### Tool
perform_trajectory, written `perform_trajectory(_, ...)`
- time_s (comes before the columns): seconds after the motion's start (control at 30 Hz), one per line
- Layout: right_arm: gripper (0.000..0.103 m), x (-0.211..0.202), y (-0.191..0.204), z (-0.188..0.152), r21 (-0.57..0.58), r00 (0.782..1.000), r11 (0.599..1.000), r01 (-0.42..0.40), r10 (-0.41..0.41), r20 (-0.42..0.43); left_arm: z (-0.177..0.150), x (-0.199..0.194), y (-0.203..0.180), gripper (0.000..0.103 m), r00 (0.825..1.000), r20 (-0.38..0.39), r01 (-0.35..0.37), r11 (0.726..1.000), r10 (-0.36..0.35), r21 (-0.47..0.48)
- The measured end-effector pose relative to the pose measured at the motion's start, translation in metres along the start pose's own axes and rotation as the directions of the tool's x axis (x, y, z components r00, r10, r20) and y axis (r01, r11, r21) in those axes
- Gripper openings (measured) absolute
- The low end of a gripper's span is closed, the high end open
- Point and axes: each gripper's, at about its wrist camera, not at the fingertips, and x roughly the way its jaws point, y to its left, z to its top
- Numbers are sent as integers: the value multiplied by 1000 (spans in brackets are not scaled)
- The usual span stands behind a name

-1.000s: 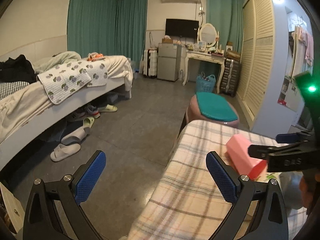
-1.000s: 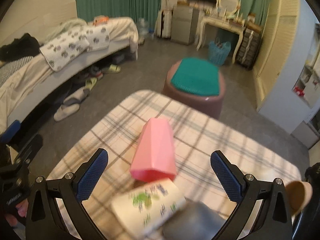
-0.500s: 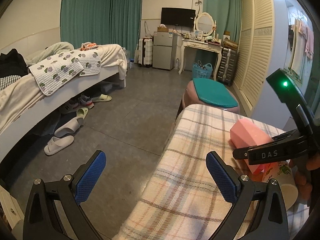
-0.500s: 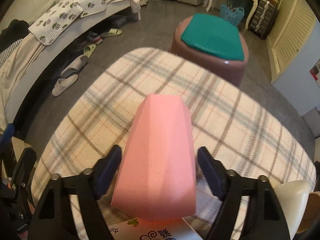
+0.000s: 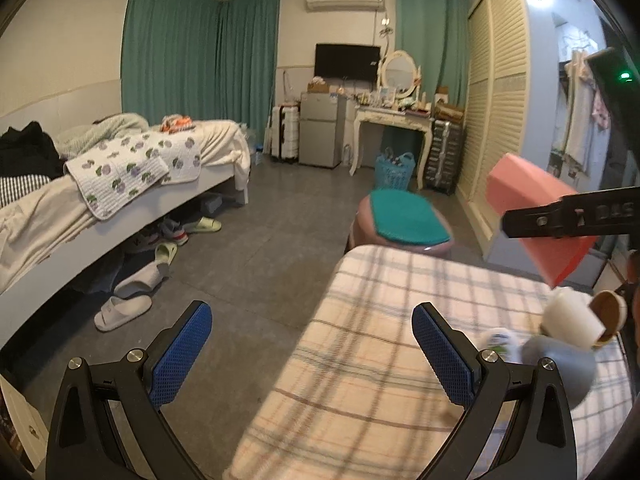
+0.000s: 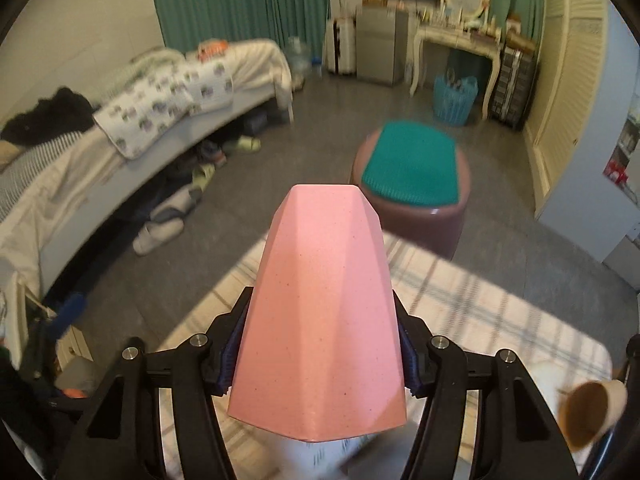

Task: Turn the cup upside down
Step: 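Lift the pink cup with the right gripper and carry it toward the left gripper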

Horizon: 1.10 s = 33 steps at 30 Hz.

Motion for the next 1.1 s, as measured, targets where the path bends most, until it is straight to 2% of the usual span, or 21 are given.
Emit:
perform_trajectory(0.17,61,-69,-13,-36,74,998,996,47,-50,40,-1,-31,-21,103,998,24,62,998,-62,10)
perform_trajectory(0.43,61,-127,-47,-134,231,988,961,149,-152,-7,-23,-81,-60,103,985,35,166,985,-168,53)
perform_trajectory(0.7,61,-115,-65,-211,316,984,932,178,-162,-77,-56,-91,-79,103,983,-18,186,980,-185,78)
perform_trajectory(0.87,61,-89,-71,-230,322,978,925,200,-170,-120,-71,-80,-81,103,983,-66,177,980,-171,91)
perform_trajectory(1.1,61,-64,-72,-233,308,969,923,233,-194,-151,-82,-56,-85,103,978,-121,179,979,-168,94)
